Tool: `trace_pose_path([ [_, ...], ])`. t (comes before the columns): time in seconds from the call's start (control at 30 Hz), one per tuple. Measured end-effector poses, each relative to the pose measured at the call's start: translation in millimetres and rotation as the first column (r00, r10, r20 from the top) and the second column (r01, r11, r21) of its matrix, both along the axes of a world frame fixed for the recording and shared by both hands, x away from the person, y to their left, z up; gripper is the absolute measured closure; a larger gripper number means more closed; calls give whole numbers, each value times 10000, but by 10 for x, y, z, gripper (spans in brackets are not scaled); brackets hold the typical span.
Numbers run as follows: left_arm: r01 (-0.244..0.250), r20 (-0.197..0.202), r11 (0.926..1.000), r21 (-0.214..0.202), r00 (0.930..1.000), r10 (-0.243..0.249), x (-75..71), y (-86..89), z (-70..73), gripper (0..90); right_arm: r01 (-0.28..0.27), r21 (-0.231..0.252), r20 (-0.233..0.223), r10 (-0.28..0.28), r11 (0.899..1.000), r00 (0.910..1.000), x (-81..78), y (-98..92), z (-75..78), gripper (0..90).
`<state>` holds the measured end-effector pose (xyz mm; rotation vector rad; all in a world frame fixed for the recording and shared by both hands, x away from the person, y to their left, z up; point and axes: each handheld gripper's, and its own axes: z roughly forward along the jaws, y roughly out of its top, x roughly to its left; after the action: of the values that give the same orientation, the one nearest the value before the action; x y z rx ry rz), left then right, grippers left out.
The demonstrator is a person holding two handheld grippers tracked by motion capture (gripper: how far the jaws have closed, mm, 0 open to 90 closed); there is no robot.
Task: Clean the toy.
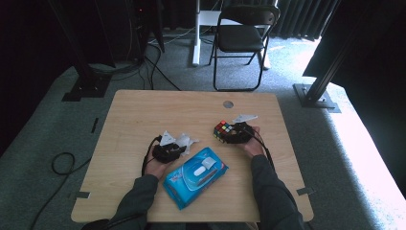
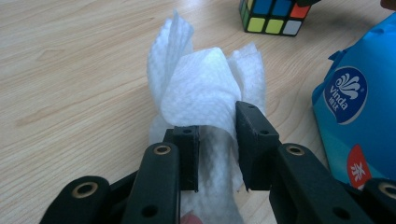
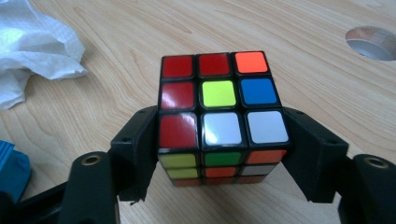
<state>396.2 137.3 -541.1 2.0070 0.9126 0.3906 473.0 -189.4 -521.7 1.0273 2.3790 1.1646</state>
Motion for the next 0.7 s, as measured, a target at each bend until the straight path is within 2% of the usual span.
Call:
trace_pose_path([
  [0.43, 6, 33, 10000, 29, 10000, -6, -2, -3, 0, 724, 33, -73, 69, -32, 10000, 10000, -23, 1, -1, 340],
  [0.7, -48, 31, 10000, 50, 10000, 48, 2, 1, 2, 816, 115, 44, -24, -114, 9999, 9999, -42, -23, 8, 344],
])
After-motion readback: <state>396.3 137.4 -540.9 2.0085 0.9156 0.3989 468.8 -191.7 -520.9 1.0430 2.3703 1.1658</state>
